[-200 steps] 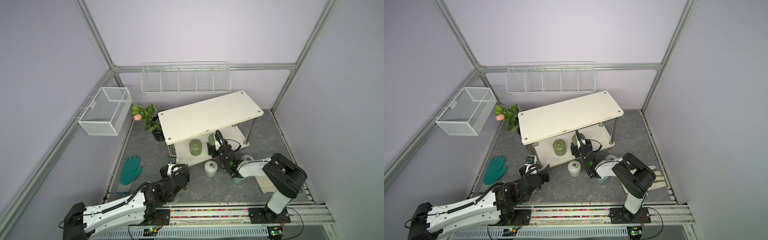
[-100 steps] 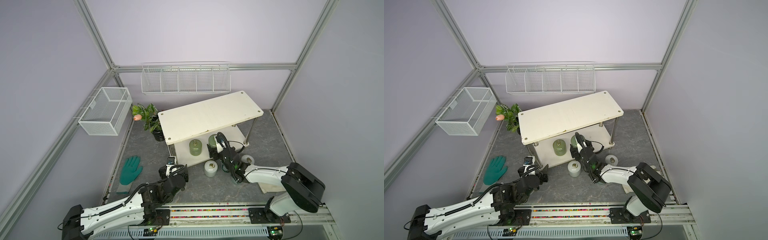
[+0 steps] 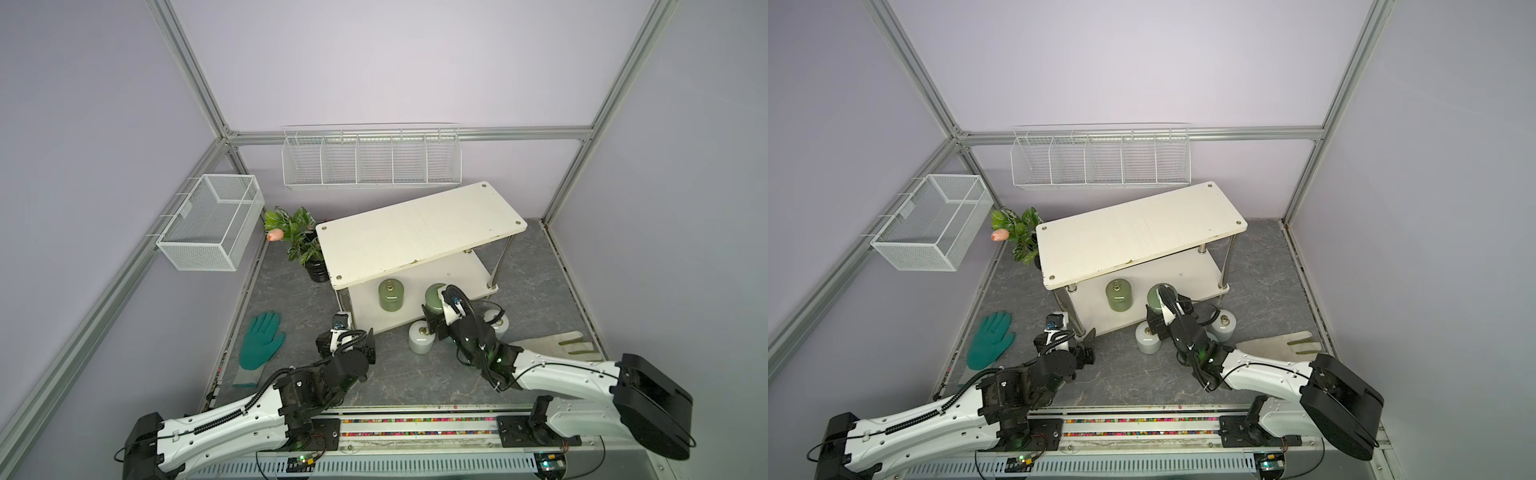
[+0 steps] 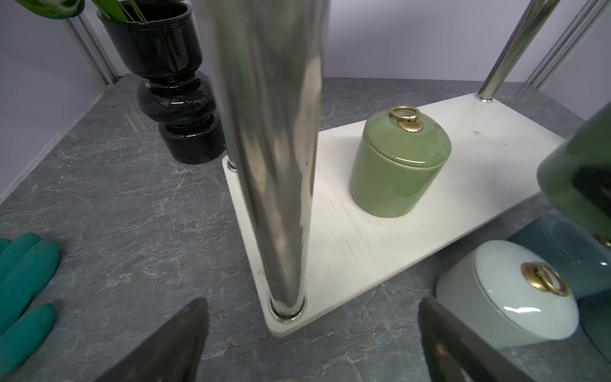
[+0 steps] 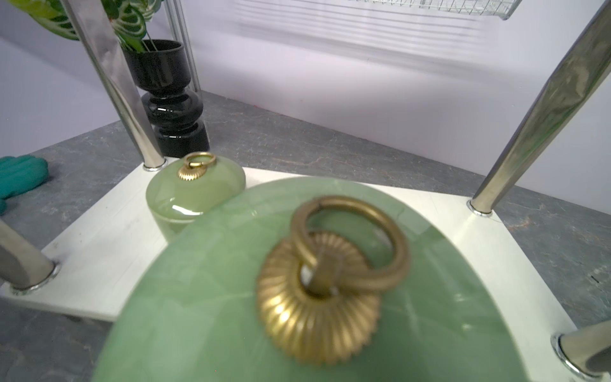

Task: Remove the tea canisters from the shelf
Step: Pick up the tea canister from the shelf, then place the tea canister at the center of the board.

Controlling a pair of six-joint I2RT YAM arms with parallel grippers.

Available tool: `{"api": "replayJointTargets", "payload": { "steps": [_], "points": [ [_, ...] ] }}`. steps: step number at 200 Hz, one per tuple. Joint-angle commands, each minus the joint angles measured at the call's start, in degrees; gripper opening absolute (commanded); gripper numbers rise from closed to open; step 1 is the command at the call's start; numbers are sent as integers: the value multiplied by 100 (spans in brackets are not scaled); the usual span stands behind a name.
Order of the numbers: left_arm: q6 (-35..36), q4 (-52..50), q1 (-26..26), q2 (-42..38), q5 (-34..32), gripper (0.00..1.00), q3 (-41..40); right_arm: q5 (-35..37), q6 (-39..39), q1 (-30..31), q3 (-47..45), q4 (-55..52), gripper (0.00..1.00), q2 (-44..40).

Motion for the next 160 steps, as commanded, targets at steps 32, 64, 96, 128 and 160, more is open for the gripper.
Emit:
{"api": "replayJointTargets", "payload": {
  "steps": [32, 64, 96, 128, 160],
  "points": [
    [96, 7, -6, 115, -37, 100, 132, 583, 354, 526, -325, -425, 57, -970],
    [188, 160, -11, 236, -16, 100, 147, 882, 509, 905, -453, -932, 57, -1310],
    [266, 217, -6, 343, -30, 100, 195, 1109, 824, 1284, -562, -1501, 57, -1560],
    [258, 239, -8, 351, -16, 100, 231, 1273, 1096, 1613, -607, -1949, 59, -1601],
    [264, 310, -8, 349, -14, 100, 231, 1329, 1445, 1823, -742, -2081, 59, -1590]
  ]
}}
